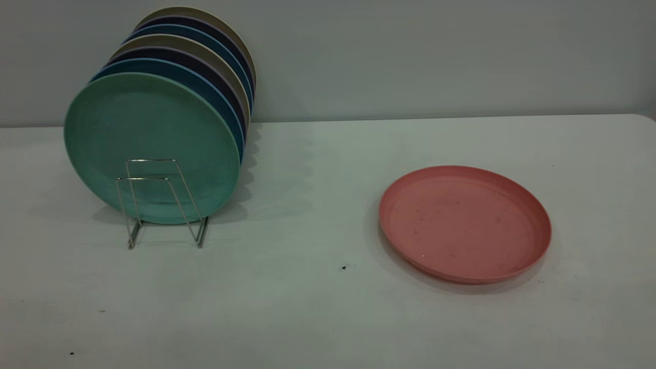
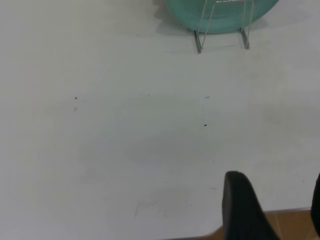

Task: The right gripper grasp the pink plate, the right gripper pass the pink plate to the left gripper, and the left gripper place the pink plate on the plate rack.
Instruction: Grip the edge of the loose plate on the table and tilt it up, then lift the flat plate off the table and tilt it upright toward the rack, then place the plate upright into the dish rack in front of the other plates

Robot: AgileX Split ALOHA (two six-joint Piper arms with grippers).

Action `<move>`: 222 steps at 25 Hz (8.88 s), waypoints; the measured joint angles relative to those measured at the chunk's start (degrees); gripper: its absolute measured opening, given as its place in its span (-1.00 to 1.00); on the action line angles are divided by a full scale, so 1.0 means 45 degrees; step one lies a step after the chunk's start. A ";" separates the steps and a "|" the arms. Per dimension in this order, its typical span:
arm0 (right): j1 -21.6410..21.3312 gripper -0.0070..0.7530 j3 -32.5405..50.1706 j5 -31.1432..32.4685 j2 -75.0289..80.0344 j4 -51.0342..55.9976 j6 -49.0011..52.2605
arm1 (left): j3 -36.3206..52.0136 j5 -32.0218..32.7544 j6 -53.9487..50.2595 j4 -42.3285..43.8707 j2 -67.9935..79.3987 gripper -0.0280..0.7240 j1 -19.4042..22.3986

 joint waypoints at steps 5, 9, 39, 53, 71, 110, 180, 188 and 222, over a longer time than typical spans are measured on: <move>0.0000 0.14 0.0000 0.0000 0.0000 0.0000 0.0000 | 0.0000 0.0000 0.0000 0.0000 0.0000 0.08 0.0000; 0.0000 0.14 0.0000 0.0000 0.0000 0.0000 0.0000 | 0.0000 0.0000 -0.0014 0.0000 0.0000 0.08 0.0000; 0.0000 0.33 -0.2233 -0.4645 0.8683 0.2300 -0.1147 | -0.3452 -0.4416 0.1555 -0.1226 0.8891 0.58 0.0000; 0.0000 0.33 -0.3023 -0.8069 1.7073 0.6732 -0.5172 | -0.6683 -0.5944 0.8232 -0.8065 1.7789 0.58 -0.0721; -0.2513 0.33 -0.7700 -0.6478 2.7394 1.2770 -0.9350 | -0.8985 -0.6712 0.9596 -0.9627 2.3463 0.58 -0.4109; -0.2128 -0.95 -0.9036 -0.5568 3.0208 1.6704 -1.4574 | -0.8999 -0.7431 0.9293 -1.0113 2.3476 0.58 -0.4209; -0.1783 0.22 -0.4071 0.1260 0.9485 0.6659 -0.5914 | -0.9013 -0.6411 2.6009 -1.0045 2.0101 -0.69 0.0403; -0.1783 0.22 -0.1559 0.1330 0.5500 0.3667 -0.3801 | -0.9013 -0.6845 2.6020 -0.8565 2.0101 -0.69 0.0403; -0.1783 0.12 -0.0483 0.1318 0.2134 0.1486 -0.1911 | -0.9013 -0.7243 2.6020 -0.8282 2.1503 -0.69 0.0403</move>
